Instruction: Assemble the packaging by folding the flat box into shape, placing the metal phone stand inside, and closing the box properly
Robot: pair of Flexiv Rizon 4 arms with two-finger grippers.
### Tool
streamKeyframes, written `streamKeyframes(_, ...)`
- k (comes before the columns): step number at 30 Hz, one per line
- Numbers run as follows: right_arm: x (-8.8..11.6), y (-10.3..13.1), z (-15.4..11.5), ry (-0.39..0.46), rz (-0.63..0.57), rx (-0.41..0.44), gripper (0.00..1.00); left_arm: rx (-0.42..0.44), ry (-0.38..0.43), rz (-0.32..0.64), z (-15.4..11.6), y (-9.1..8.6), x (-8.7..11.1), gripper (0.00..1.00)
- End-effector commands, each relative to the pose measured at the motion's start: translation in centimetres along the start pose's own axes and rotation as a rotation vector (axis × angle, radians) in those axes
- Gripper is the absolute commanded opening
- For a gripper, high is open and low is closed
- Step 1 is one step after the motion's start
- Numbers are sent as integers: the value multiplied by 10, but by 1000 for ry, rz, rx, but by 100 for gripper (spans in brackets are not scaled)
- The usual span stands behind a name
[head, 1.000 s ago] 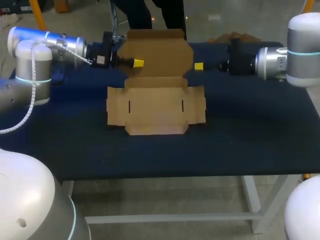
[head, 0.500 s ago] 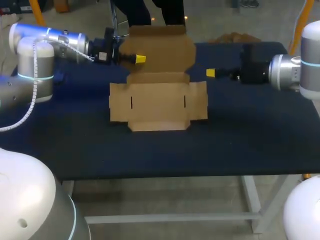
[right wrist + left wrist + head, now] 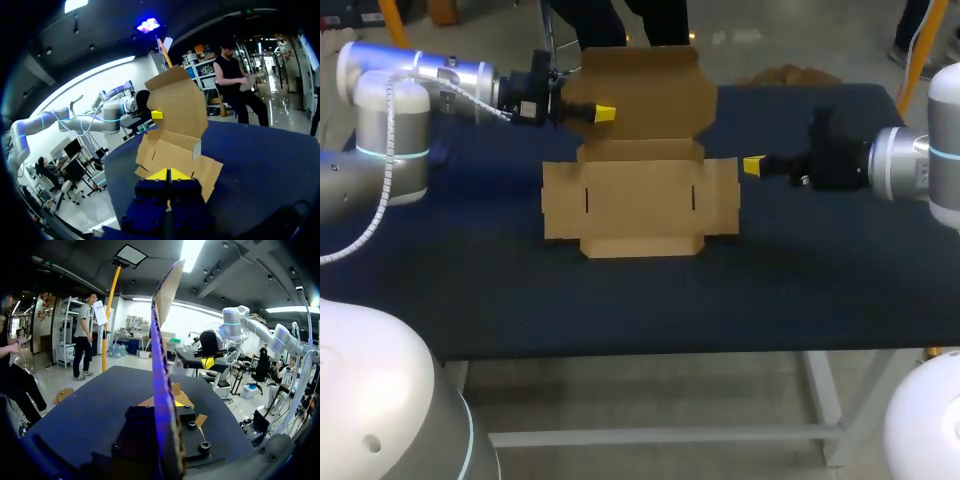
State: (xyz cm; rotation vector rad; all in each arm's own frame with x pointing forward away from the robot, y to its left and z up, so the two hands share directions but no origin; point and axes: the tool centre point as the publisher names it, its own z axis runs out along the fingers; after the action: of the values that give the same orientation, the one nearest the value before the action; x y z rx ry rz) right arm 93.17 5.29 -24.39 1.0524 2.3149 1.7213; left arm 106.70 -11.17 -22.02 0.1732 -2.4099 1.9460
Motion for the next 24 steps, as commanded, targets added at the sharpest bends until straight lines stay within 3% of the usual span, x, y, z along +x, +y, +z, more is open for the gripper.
streamKeyframes(1, 7, -2, -4, -35, 27, 52, 0, 0, -10, 11, -3, -4, 6, 0)
streamKeyframes(20, 7, -2, -4, -35, 27, 52, 0, 0, -10, 11, -3, -4, 6, 0)
streamKeyframes(24, 15, 4, 1, -39, -39, 24, 0, 0, -10, 11, -3, -4, 6, 0)
